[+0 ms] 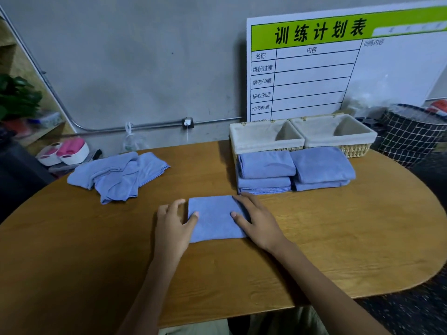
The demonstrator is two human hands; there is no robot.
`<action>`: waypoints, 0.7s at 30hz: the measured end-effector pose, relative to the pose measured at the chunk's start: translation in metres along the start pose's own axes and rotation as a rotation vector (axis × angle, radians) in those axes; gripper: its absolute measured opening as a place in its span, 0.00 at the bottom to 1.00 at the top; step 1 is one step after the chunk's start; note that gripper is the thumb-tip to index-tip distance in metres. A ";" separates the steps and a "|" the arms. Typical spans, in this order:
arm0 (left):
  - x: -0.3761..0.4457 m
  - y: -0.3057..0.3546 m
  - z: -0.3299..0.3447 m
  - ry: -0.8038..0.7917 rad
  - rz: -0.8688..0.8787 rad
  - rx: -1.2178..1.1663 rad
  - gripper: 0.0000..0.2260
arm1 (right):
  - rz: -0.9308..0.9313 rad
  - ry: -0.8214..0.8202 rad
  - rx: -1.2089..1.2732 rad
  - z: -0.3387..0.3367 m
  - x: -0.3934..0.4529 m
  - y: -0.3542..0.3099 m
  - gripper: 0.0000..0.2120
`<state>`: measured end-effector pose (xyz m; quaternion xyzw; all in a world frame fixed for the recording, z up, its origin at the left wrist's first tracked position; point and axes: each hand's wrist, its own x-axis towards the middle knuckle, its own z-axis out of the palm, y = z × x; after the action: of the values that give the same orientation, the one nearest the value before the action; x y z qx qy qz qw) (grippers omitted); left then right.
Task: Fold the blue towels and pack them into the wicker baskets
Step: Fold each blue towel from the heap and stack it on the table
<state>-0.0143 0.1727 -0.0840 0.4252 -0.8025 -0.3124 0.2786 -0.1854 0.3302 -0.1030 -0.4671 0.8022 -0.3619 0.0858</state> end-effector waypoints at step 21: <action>0.014 -0.002 0.001 -0.257 -0.174 -0.460 0.33 | -0.086 0.036 -0.230 0.008 0.010 -0.004 0.26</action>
<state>-0.0208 0.1602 -0.0839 0.3750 -0.6998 -0.5604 0.2359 -0.1842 0.3169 -0.1043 -0.5015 0.8188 -0.2793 0.0017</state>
